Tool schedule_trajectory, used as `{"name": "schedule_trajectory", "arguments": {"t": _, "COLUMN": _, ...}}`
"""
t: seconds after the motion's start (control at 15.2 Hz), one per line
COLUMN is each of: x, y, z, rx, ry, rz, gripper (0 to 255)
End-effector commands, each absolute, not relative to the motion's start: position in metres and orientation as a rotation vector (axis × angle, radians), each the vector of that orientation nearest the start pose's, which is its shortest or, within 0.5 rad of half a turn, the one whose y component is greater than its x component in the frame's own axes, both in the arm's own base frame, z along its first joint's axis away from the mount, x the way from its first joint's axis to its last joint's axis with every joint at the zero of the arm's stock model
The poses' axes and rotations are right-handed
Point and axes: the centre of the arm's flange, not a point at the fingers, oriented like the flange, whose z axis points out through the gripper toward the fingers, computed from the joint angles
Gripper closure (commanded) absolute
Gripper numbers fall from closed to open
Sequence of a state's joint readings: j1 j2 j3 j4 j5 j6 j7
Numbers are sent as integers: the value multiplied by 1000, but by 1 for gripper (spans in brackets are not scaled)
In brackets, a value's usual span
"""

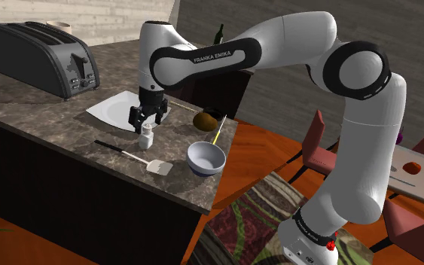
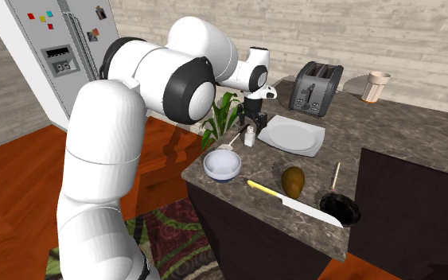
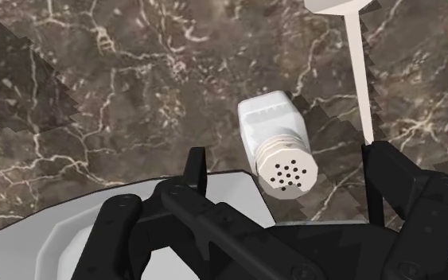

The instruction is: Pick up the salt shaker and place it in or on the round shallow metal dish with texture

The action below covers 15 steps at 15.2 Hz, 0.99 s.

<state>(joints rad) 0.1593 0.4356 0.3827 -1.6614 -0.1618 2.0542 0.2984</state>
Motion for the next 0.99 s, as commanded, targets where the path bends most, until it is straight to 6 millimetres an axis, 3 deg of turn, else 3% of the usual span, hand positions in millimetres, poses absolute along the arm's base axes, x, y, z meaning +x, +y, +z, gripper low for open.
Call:
{"name": "schedule_trajectory", "arguments": {"t": 0.0, "x": 587, "y": 311, "z": 370, "rx": -3098, "ry": -449, "rz": 22, "gripper": 0}}
{"name": "schedule_trajectory", "arguments": {"t": 0.07, "x": 587, "y": 311, "z": 370, "rx": -3098, "ry": -449, "rz": 22, "gripper": 0}}
{"name": "schedule_trajectory", "arguments": {"t": 0.13, "x": 587, "y": 311, "z": 370, "rx": -3098, "ry": -449, "rz": 22, "gripper": 255}}
{"name": "schedule_trajectory", "arguments": {"t": 0.73, "x": 587, "y": 311, "z": 370, "rx": -3098, "ry": -449, "rz": 22, "gripper": 255}}
{"name": "schedule_trajectory", "arguments": {"t": 0.92, "x": 587, "y": 311, "z": 386, "rx": -3098, "ry": -449, "rz": 22, "gripper": 255}}
